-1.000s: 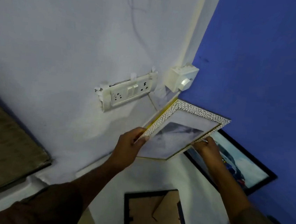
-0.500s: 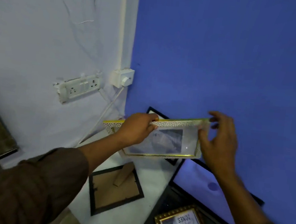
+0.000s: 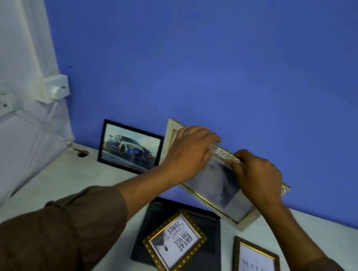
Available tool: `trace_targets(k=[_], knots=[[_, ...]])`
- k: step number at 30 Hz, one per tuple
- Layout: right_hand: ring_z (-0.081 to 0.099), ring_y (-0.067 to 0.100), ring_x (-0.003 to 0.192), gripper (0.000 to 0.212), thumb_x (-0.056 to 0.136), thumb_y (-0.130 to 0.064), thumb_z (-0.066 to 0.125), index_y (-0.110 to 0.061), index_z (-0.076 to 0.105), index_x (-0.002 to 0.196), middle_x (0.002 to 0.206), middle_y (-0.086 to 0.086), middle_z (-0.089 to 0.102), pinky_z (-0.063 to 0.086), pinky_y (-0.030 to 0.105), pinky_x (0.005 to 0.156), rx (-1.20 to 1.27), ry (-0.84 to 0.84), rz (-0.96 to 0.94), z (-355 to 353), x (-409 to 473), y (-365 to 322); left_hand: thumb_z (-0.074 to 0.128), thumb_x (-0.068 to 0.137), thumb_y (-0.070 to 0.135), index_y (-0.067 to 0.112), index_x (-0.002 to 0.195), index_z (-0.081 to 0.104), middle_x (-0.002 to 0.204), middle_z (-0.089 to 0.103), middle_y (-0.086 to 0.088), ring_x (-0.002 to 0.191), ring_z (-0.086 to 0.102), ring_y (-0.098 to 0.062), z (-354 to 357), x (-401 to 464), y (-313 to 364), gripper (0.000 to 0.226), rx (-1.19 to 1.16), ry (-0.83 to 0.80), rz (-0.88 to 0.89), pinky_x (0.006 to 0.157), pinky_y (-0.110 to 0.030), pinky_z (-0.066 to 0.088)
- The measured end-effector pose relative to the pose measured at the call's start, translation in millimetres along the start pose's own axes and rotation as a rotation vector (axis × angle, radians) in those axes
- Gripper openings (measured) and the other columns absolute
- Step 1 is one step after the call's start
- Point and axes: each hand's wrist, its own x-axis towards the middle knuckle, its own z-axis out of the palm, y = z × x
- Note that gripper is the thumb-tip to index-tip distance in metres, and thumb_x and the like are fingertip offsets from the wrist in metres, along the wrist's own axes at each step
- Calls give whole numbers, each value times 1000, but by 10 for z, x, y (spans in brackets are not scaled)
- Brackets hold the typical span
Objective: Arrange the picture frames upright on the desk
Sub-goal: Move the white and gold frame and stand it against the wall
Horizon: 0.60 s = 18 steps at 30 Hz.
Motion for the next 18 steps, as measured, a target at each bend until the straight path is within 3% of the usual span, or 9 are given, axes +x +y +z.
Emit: trace_targets(k=[3, 6, 10, 12, 15, 18], knots=[[69, 37, 93, 28, 94, -52, 58, -29, 69, 106, 95, 7, 76, 42, 35, 67, 59, 29, 218, -79, -184, 483, 63, 90, 28, 26, 118, 63, 122, 62, 4, 117, 52, -19, 416, -251, 178, 28, -141, -36, -158, 97, -40, 41], [68, 37, 93, 33, 90, -58, 59, -28, 68, 99, 95, 6, 76, 46, 37, 70, 147, 105, 391, -173, -314, 977, 66, 90, 32, 18, 115, 59, 118, 61, -3, 114, 57, -24, 943, -468, 267, 30, -414, -276, -438, 91, -39, 48], [67, 31, 89, 35, 91, -55, 61, -22, 70, 96, 92, 1, 73, 45, 36, 70, 288, 213, 535, -311, -444, 1608, 64, 94, 40, 12, 135, 46, 130, 55, -4, 123, 54, -25, 1511, -385, 566, 53, -711, -617, -839, 87, -30, 42], [67, 26, 83, 35, 91, -53, 62, -19, 71, 94, 86, 0, 72, 47, 35, 66, 409, 261, 588, -357, -473, 1975, 66, 90, 45, 17, 132, 45, 130, 54, 1, 118, 55, -22, 1790, -228, 758, 55, -821, -650, -894, 86, -30, 43], [66, 10, 68, 31, 92, -43, 66, -13, 71, 88, 78, 0, 72, 48, 29, 59, 656, 269, 645, -354, -481, 2439, 74, 78, 42, 16, 120, 54, 119, 65, -9, 96, 62, -17, 2199, 34, 966, 53, -953, -612, -889, 79, -30, 49], [61, -3, 51, 25, 95, -31, 67, -7, 71, 90, 73, 0, 71, 49, 15, 50, 855, 268, 658, -265, -442, 2972, 72, 87, 24, 21, 121, 56, 120, 66, -12, 103, 69, -26, 2601, 357, 1226, 37, -1064, -509, -910, 91, -47, 59]])
